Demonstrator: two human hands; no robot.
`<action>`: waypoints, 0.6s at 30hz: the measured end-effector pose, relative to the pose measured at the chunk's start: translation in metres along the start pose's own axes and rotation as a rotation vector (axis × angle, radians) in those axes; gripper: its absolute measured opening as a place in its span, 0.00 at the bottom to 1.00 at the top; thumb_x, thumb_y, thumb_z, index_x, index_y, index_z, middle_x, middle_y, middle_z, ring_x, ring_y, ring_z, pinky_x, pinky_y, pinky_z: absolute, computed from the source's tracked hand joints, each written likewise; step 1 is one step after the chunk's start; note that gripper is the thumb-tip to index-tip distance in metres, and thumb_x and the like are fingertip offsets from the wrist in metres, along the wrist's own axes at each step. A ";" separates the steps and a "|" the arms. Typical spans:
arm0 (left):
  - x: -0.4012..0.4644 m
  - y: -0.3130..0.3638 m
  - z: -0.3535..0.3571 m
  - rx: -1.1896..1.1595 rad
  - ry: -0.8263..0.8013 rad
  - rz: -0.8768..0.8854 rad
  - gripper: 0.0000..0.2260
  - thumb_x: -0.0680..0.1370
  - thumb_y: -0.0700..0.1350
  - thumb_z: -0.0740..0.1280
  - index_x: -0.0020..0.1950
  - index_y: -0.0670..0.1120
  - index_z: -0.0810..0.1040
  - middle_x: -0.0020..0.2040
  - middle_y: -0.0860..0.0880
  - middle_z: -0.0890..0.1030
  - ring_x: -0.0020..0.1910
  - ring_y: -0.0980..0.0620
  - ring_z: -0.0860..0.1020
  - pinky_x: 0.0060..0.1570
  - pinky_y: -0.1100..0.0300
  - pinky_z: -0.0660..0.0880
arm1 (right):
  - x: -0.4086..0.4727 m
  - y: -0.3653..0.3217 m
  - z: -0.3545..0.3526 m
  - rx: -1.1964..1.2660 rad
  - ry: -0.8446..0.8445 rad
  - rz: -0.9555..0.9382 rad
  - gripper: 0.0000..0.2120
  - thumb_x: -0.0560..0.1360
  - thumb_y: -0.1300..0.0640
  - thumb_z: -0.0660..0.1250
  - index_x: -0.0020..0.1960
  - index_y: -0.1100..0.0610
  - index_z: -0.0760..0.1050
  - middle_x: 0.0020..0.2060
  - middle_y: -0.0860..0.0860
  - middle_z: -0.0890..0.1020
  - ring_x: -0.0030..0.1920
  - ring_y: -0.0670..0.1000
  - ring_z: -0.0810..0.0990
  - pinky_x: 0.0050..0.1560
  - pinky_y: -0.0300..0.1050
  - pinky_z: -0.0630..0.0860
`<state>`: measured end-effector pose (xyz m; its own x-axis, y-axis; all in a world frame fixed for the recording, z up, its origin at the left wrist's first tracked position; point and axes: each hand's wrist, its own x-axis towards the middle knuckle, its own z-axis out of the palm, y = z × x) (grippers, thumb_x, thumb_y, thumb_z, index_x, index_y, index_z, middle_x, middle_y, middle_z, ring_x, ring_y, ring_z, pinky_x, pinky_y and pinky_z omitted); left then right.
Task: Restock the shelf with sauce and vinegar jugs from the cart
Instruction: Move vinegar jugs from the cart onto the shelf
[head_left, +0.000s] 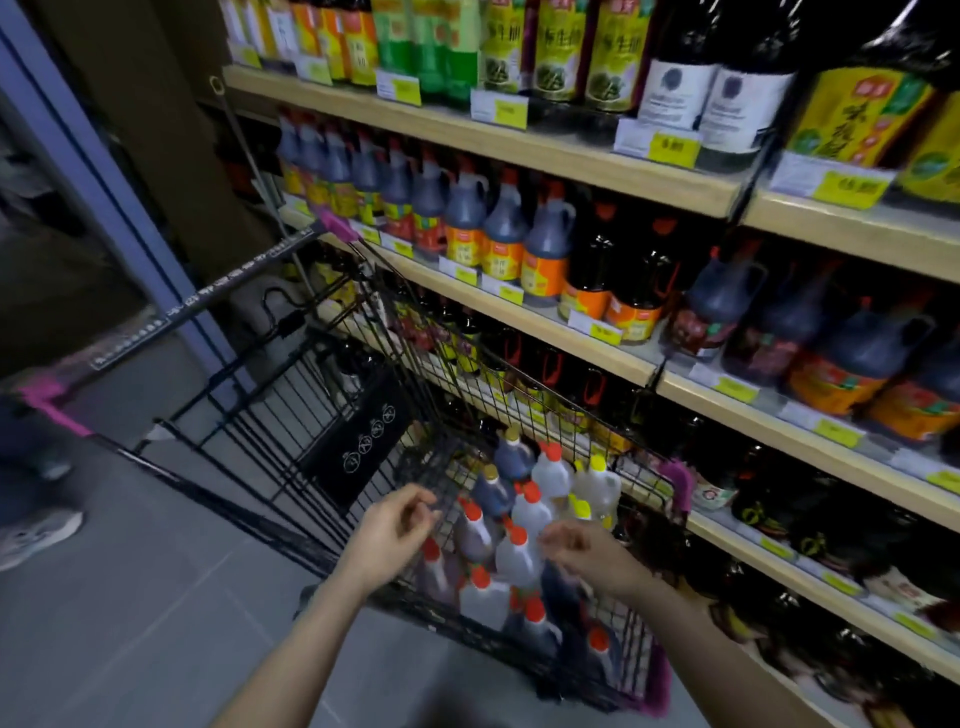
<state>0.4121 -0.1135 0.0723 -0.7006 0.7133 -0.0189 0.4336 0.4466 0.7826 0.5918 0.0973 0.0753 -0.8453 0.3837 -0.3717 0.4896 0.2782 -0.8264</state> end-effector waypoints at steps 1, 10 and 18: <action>0.011 -0.006 -0.005 -0.003 -0.005 0.000 0.03 0.76 0.44 0.68 0.48 0.50 0.77 0.38 0.50 0.80 0.39 0.53 0.79 0.42 0.61 0.75 | 0.010 -0.006 0.002 0.000 0.003 0.001 0.06 0.74 0.65 0.66 0.40 0.57 0.75 0.30 0.42 0.76 0.31 0.34 0.74 0.38 0.30 0.68; 0.145 -0.063 -0.053 0.026 -0.271 0.103 0.04 0.77 0.45 0.67 0.50 0.47 0.77 0.40 0.49 0.78 0.38 0.56 0.76 0.38 0.69 0.71 | 0.096 -0.022 0.055 -0.067 0.316 0.090 0.01 0.68 0.53 0.68 0.38 0.49 0.78 0.29 0.51 0.75 0.31 0.40 0.71 0.36 0.41 0.72; 0.223 -0.110 -0.064 0.032 -0.421 0.124 0.05 0.76 0.47 0.67 0.51 0.49 0.77 0.41 0.53 0.78 0.39 0.56 0.76 0.41 0.62 0.75 | 0.148 -0.045 0.082 0.058 0.443 0.256 0.10 0.70 0.61 0.72 0.47 0.54 0.73 0.41 0.52 0.77 0.41 0.51 0.76 0.44 0.45 0.73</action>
<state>0.1723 -0.0379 0.0220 -0.3527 0.9177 -0.1831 0.5222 0.3554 0.7753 0.4273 0.0696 0.0223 -0.5221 0.7727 -0.3610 0.6461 0.0820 -0.7588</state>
